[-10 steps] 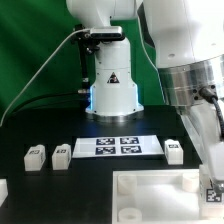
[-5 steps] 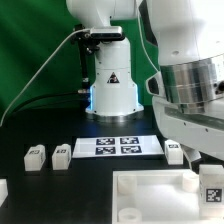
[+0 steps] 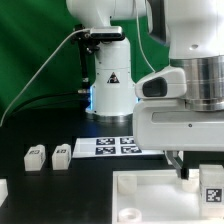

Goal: Assemble one leg

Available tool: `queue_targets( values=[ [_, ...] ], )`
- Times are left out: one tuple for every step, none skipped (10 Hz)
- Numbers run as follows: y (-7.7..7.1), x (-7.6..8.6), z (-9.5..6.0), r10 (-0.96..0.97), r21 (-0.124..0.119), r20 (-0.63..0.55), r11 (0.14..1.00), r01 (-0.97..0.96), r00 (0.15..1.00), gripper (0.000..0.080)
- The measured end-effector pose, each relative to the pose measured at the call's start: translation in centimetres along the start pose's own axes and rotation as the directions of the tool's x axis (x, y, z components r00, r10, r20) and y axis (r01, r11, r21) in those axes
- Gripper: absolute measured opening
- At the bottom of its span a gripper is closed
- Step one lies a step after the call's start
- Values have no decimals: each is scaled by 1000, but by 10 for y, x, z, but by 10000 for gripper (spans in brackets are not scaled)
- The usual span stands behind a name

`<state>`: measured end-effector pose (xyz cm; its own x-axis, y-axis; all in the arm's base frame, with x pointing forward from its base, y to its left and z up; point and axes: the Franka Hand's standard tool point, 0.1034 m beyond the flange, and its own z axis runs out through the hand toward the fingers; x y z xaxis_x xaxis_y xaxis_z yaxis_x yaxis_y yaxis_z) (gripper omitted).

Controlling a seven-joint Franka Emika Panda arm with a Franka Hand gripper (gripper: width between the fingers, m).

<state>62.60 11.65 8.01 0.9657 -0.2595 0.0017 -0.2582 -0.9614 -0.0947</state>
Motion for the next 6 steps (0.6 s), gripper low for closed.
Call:
queue_targets(
  values=[
    [0, 0, 0, -84, -5, -1, 996, 84, 996, 649],
    [1, 0, 0, -83, -5, -1, 997, 83, 997, 647],
    [0, 0, 0, -30, 0, 0, 1000, 30, 1000, 647],
    [0, 0, 0, 53, 0, 0, 999, -53, 999, 468],
    [0, 0, 0, 111, 0, 0, 994, -111, 994, 330],
    [0, 0, 0, 234, 1, 1, 972, -234, 972, 294]
  ],
)
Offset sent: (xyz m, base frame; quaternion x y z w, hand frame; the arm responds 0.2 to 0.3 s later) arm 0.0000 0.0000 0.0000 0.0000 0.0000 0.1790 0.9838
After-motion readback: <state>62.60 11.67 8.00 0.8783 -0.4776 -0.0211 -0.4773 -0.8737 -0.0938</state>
